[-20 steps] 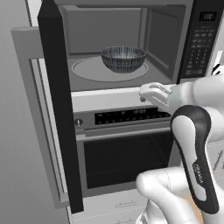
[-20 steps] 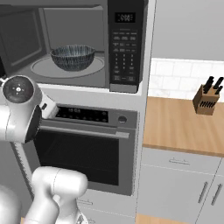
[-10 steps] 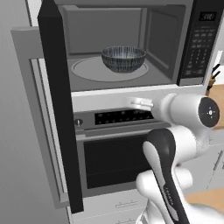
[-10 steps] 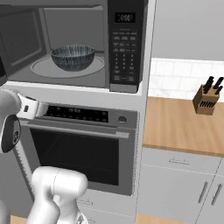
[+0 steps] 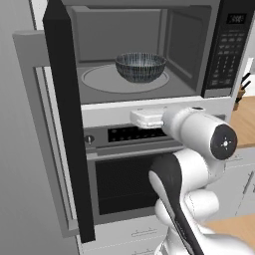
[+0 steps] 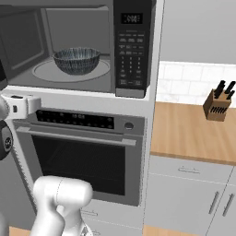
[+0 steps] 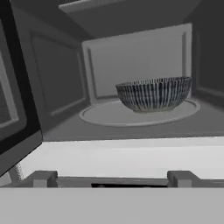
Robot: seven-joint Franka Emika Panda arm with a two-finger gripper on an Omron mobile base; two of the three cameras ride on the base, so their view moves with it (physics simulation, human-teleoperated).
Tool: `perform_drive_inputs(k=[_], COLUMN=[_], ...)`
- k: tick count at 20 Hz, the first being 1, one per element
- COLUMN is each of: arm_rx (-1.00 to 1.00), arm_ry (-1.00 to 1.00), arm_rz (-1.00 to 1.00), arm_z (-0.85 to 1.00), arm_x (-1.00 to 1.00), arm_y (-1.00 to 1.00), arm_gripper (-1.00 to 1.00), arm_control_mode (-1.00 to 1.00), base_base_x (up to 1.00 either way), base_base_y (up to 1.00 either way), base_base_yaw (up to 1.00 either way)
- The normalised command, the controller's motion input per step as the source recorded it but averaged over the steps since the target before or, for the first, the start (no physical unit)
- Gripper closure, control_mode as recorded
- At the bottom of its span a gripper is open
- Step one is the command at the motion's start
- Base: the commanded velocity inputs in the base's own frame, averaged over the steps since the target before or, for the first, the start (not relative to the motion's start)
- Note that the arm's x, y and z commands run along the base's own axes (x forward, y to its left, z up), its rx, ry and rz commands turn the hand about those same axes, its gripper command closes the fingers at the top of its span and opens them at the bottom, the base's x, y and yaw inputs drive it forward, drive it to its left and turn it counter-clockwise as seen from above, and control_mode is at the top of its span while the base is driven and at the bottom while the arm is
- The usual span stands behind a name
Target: Open the microwave, place the bowl with waffle inside the microwave, then close the microwave door and turn it on.
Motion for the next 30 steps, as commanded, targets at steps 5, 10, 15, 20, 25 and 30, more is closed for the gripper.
perform_drive_inputs(k=[5,10,15,20,25,30], arm_rx=[-0.01,0.00,-0.02,0.00,0.00,0.00], arm_ry=[-0.25,-0.25,-0.09,-0.02,-0.05,-0.08], arm_rz=[0.02,0.02,0.00,0.00,0.00,0.00], arm_z=[-0.26,-0.32,-0.42,-0.25,-0.20,-0.24], arm_x=[0.44,0.39,0.08,0.00,0.00,0.00], arm_y=[0.12,0.13,0.29,0.32,0.31,0.36], arm_gripper=[-1.00,-1.00,-1.00,-1.00,-1.00,-1.00], arm_control_mode=[-1.00,-1.00,-1.00,-1.00,-1.00,-1.00], base_base_x=[0.00,0.00,0.00,0.00,0.00,0.00], base_base_y=[0.00,0.00,0.00,0.00,0.00,0.00], base_base_yaw=[0.00,0.00,0.00,0.00,0.00,0.00])
